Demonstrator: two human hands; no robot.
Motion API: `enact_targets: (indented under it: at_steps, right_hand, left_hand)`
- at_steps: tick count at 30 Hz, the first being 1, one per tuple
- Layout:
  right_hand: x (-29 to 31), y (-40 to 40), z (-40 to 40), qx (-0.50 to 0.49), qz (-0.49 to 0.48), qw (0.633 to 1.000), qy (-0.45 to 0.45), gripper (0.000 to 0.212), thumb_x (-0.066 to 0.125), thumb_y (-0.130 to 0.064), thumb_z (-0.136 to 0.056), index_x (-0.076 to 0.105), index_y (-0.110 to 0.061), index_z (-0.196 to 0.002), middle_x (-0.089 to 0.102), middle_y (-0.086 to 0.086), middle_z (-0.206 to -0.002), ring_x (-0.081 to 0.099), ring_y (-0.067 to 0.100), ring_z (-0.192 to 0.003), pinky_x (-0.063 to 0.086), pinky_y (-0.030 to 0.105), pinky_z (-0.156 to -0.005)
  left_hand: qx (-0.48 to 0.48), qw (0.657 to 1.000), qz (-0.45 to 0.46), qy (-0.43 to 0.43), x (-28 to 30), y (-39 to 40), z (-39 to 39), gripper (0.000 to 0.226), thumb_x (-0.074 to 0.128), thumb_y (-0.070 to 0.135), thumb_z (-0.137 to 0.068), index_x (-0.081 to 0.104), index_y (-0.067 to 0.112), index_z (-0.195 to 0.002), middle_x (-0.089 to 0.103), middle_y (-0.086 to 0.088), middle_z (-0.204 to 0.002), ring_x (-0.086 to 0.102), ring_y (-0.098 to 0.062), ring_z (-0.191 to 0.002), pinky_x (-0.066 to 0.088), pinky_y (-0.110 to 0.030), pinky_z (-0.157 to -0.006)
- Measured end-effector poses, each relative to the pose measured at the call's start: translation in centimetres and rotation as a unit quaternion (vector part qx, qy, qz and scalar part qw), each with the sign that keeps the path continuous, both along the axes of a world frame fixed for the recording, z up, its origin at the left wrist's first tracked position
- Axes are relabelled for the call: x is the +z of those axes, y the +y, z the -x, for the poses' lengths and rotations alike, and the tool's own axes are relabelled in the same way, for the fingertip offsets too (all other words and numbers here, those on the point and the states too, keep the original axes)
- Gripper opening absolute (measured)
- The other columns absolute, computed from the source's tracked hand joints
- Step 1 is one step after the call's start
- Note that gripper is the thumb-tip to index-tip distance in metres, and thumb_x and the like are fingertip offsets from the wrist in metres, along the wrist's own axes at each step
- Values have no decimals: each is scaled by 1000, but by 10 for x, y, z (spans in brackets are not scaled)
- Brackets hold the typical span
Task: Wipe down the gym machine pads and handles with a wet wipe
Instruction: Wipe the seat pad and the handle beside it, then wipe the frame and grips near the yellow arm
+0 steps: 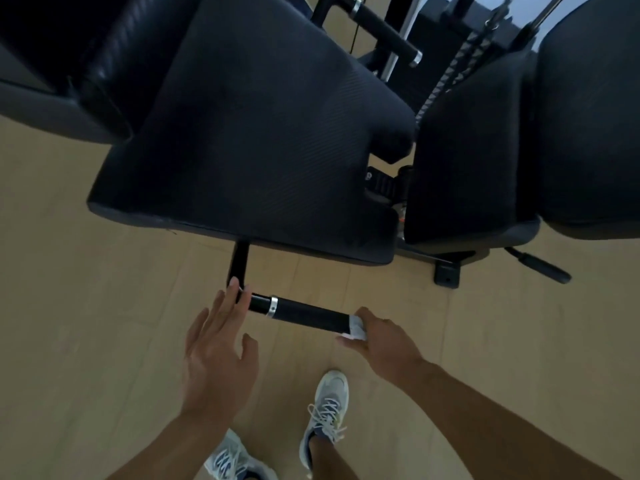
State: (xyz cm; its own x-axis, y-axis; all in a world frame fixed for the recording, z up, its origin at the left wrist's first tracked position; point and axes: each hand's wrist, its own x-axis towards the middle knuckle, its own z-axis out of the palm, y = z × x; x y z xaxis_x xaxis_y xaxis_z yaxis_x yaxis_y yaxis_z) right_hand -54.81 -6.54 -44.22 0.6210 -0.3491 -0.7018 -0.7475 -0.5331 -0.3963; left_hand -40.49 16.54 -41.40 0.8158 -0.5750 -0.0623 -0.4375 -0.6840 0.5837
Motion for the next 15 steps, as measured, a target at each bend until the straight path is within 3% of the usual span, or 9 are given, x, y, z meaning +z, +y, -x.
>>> enact_targets:
  at_steps: [4, 6, 10, 13, 15]
  right_hand:
    - [24, 5, 4, -36, 9, 999, 27, 48, 62, -48, -98, 48, -21, -135, 71, 6, -109, 68, 23, -91, 51, 32, -73]
    - [65, 16, -5, -104, -44, 993, -16, 41, 65, -50, -95, 55, -27, -127, 69, -4, -101, 64, 10, -78, 47, 23, -63]
    - [166, 37, -31, -193, -225, 948, -115, 18, 66, -40, -97, 61, -26, -107, 62, -14, -77, 56, -2, -61, 42, 13, -53]
    - [225, 45, -50, -243, -358, 897, -89, 16, 53, -21, -105, 60, -14, -118, 64, 1, -95, 63, 11, -82, 50, 15, -59]
    - [248, 49, -53, -233, -370, 895, -83, 16, 46, -13, -107, 61, -7, -106, 59, 6, -89, 59, 14, -77, 48, 16, -55]
  left_hand:
    - [-50, 985, -125, 110, 25, -1, -10, 76, 61, 15, -94, 25, 29, -159, 10, 14, -168, 17, -13, -155, 19, -42, -126]
    - [-34, 969, -147, 194, 54, -9, -11, 69, 64, 26, -97, 30, 29, -157, 14, 17, -165, 21, -9, -152, 23, -34, -124]
    - [122, 899, 7, 421, 150, -46, -3, 26, 59, 38, -100, 69, 29, -122, 70, 15, -121, 63, -7, -118, 46, -18, -92]
    - [198, 848, 124, 475, 214, -57, 5, 31, 51, 41, -103, 76, 25, -109, 78, 7, -106, 72, -14, -104, 53, -32, -94]
    - [244, 841, 164, 454, 241, -54, 6, 24, 59, 40, -100, 78, 25, -105, 78, 5, -102, 73, -17, -100, 56, -39, -96]
